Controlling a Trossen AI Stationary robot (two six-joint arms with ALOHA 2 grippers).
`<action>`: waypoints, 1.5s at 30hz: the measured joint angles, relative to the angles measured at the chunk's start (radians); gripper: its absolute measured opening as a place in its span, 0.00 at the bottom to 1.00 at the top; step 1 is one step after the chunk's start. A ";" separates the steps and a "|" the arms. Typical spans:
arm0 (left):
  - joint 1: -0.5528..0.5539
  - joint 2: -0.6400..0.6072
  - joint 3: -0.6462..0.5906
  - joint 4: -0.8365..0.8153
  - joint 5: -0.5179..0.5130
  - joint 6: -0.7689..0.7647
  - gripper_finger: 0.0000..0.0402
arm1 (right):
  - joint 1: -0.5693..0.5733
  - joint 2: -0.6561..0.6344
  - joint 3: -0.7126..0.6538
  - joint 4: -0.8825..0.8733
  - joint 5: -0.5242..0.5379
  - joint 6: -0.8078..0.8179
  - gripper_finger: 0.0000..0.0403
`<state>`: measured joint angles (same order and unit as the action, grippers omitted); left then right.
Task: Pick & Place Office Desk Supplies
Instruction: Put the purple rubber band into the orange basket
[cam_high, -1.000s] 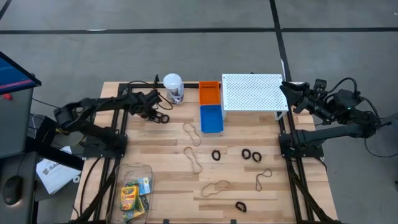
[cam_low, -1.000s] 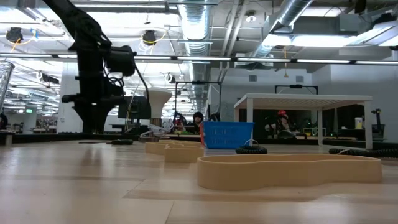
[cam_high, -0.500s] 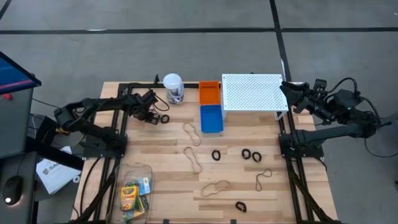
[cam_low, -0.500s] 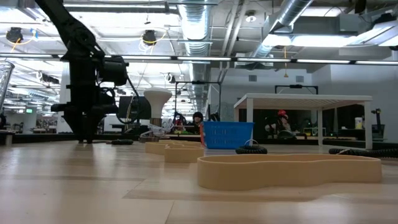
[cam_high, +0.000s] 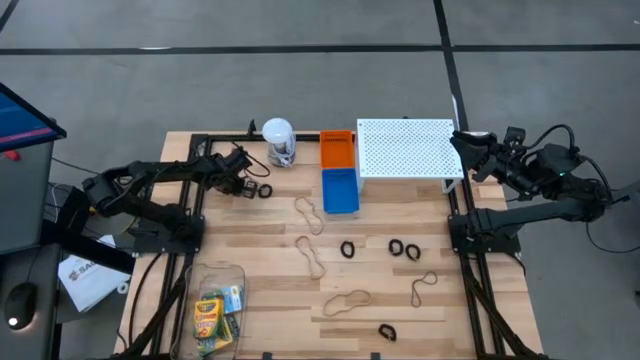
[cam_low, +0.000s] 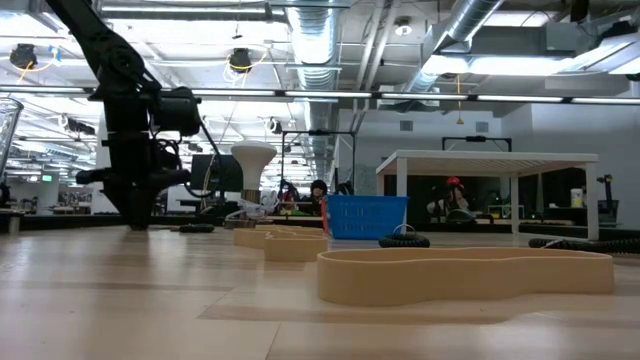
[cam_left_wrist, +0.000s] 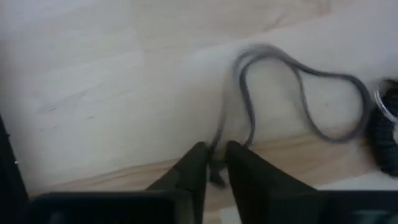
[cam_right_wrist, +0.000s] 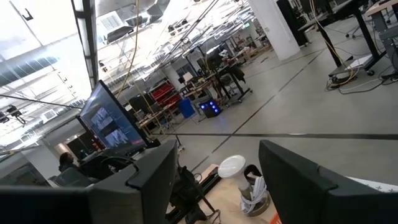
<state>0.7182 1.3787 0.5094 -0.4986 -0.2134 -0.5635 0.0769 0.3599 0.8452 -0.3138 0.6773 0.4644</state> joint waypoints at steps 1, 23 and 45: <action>0.001 0.000 0.000 -0.001 -0.001 -0.006 0.10 | 0.000 0.000 0.000 0.000 0.000 0.000 0.55; -0.041 -0.393 -0.008 -0.099 0.152 -0.143 0.00 | 0.000 0.000 0.000 -0.002 -0.019 0.000 0.55; -0.654 -0.516 0.007 0.455 0.112 -0.405 0.00 | -0.001 0.000 0.000 -0.016 -0.014 -0.003 0.55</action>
<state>0.0646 0.8628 0.5169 -0.0436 -0.1013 -0.9684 0.0761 0.3601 0.8452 -0.3294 0.6630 0.4616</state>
